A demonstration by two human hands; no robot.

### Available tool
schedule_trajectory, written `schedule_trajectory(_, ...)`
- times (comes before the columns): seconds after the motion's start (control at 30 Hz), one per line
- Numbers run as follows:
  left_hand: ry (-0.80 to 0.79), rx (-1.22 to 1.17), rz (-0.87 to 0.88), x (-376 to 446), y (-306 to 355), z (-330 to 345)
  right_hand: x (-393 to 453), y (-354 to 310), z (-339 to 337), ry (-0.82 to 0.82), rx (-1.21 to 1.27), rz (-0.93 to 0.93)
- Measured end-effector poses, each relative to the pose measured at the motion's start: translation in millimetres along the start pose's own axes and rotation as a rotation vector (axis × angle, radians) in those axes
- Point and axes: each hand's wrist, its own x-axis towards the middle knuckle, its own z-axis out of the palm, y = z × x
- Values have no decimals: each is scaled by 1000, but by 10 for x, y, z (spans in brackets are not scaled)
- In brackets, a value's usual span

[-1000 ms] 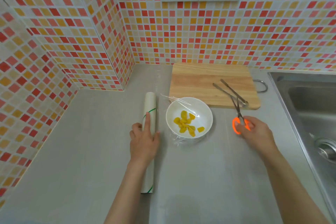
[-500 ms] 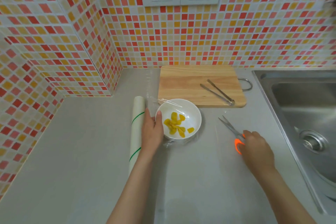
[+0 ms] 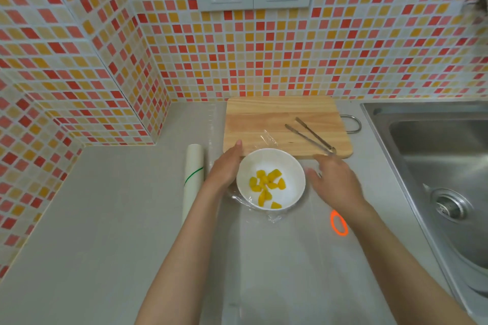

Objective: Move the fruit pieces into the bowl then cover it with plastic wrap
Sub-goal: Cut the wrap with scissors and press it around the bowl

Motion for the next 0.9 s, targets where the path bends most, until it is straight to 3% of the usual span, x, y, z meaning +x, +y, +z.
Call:
schedule_trajectory(0.1, 204, 225, 76, -12, -83, 2, 359, -214, 148, -44, 333, -111)
schedule_trajectory(0.23, 291, 234, 101, -73, -200, 58, 667, -361, 324, -243, 692, 25)
schedule_trajectory(0.37, 303, 69, 178, -52, -240, 95, 864, -447, 336, -306, 729, 78)
schedule_trajectory(0.5, 218, -353, 72, -17, -306, 129, 927, -430, 383, -276, 691, 81)
schedule_trajectory(0.57, 195, -457, 28, -4, -352, 141, 916, -355, 432, -285, 747, 125)
schedule_trajectory(0.9, 83, -405, 83, -5, -398, 171, 695, -87, 519, -278, 969, 298)
